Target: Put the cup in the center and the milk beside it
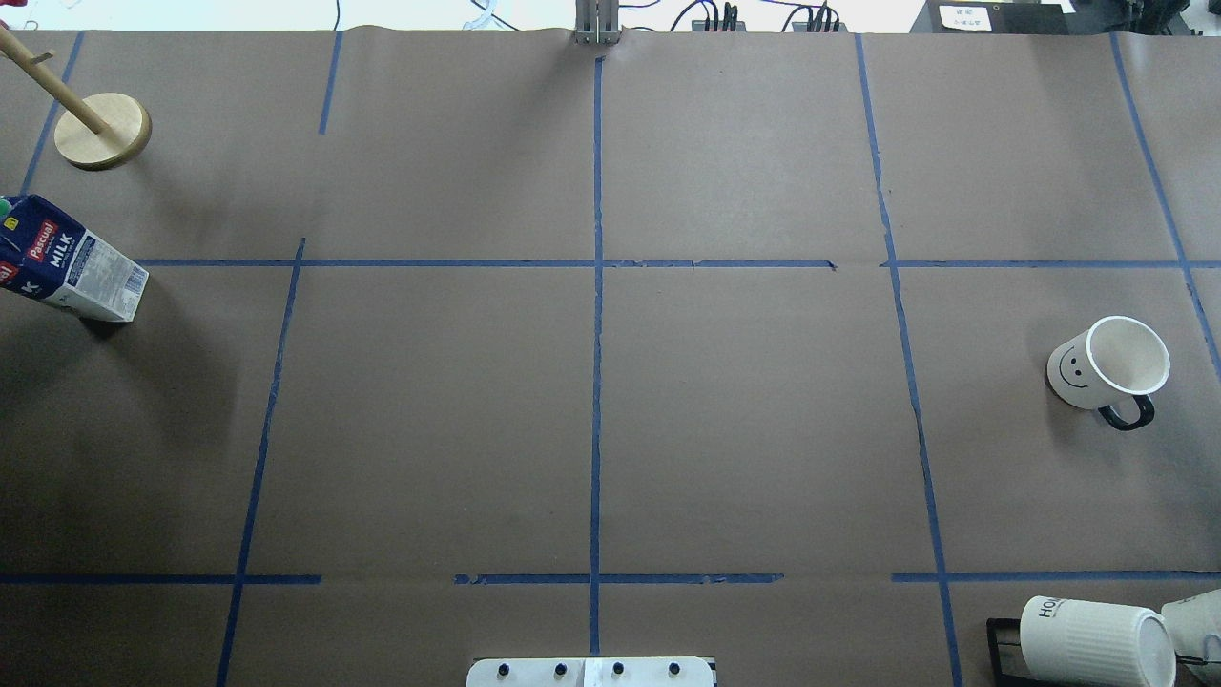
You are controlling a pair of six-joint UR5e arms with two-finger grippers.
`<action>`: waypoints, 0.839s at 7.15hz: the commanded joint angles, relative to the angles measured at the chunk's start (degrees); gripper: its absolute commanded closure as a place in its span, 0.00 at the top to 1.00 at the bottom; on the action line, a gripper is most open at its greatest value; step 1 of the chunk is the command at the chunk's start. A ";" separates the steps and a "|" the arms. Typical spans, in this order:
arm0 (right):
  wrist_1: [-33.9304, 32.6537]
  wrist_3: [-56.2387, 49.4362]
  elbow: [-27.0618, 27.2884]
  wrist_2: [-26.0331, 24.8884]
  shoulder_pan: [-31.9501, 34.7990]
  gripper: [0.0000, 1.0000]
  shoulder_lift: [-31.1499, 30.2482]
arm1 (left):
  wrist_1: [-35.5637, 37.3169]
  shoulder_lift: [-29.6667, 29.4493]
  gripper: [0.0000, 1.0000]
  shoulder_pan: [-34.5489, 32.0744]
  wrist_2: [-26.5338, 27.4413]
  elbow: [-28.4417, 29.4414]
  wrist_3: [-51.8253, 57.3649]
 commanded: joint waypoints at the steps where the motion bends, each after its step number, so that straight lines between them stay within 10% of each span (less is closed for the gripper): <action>1: -3.26 -2.20 0.98 0.53 2.07 1.00 -0.31 | 2.11 -2.15 1.00 -0.22 -0.15 0.01 -0.68; 6: -2.40 -1.59 6.58 0.71 1.12 1.00 -4.60 | 0.99 -0.68 1.00 -0.04 -0.32 -0.61 -1.65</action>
